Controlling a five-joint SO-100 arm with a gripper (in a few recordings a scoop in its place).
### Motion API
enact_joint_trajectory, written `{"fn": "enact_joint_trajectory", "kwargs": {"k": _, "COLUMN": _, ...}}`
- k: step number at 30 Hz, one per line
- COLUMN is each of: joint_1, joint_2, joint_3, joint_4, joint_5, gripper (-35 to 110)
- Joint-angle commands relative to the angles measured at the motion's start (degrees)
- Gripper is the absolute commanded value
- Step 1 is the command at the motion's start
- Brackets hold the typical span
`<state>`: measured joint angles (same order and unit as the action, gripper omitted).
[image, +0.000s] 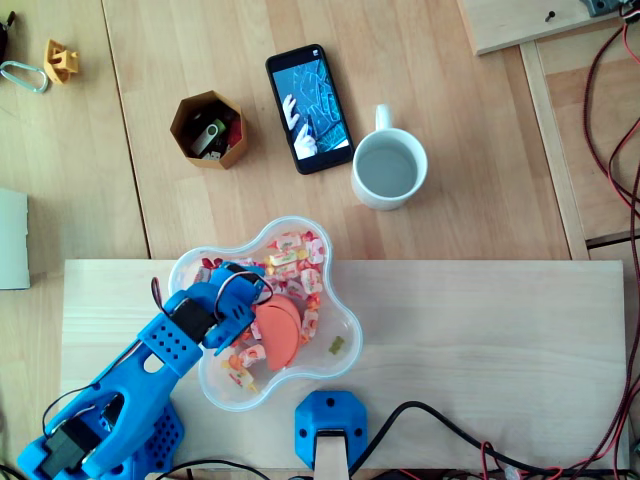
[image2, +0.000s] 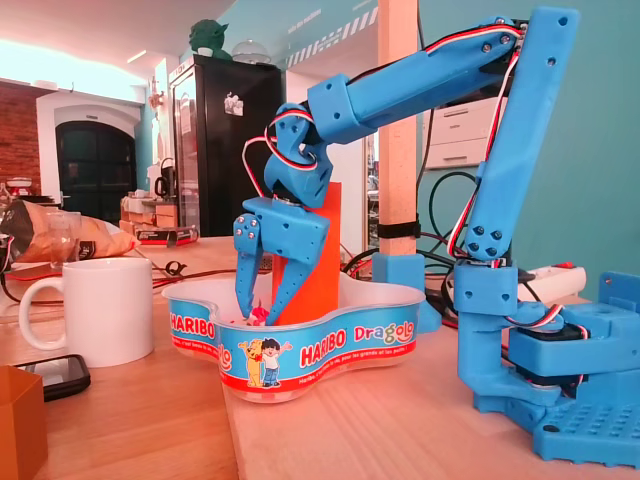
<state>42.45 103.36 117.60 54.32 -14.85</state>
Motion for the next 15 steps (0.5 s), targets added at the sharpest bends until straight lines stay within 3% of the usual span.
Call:
{"fn": "enact_joint_trajectory", "kwargs": {"k": 1, "joint_1": 0.88, "joint_2": 2.02, "joint_3": -3.78, "joint_4": 0.62, "joint_5": -0.62, "gripper": -4}}
{"fn": "enact_joint_trajectory", "kwargs": {"k": 15, "joint_1": -0.26, "joint_2": 1.93, "joint_3": -6.77, "joint_4": 0.62, "joint_5": 1.76, "gripper": -4}}
